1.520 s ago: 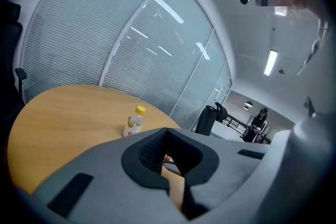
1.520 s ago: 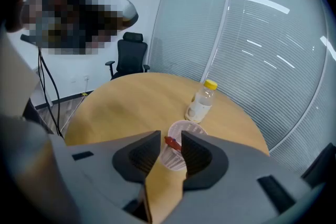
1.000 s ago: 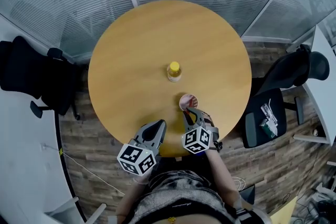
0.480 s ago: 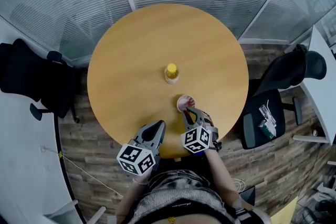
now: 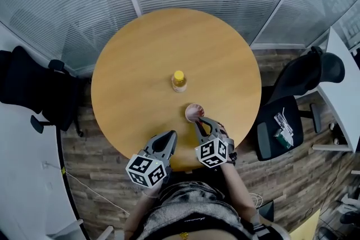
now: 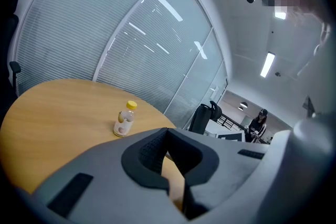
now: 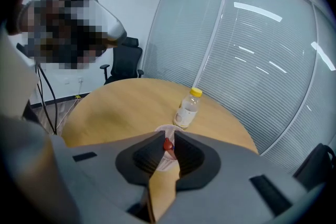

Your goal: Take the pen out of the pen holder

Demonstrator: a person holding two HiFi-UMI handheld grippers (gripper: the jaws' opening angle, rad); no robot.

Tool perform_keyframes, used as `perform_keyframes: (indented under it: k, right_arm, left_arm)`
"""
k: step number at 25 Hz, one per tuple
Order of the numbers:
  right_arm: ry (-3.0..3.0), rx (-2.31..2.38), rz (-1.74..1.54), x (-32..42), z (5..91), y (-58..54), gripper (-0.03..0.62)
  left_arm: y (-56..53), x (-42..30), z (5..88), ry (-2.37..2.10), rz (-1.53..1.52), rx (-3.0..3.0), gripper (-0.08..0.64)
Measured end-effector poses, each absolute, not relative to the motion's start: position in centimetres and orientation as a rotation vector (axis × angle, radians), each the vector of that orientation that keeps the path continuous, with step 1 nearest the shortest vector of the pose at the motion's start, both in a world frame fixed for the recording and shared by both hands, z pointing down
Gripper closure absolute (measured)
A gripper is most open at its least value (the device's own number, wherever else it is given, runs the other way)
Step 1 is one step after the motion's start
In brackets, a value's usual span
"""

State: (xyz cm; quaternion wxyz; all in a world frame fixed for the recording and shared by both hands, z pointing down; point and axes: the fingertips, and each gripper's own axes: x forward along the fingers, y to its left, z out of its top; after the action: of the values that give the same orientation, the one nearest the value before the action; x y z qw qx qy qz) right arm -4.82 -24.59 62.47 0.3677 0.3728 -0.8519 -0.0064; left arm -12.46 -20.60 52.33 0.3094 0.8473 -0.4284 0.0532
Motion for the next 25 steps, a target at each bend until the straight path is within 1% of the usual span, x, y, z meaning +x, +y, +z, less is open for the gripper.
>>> perform_keyframes:
  k: [17, 25]
  right_arm:
    - [-2.347, 1.002, -0.036, -3.8, 51.5, -21.7, 0.526]
    - [-2.415, 1.037, -0.025, -3.3, 48.1, -21.5, 0.526]
  left_arm:
    - [-20.7, -9.6, 53.0, -1.076, 0.169, 2.273, 0.555]
    - [-20.9, -8.7, 52.5, -1.080, 0.163, 2.291, 0.555]
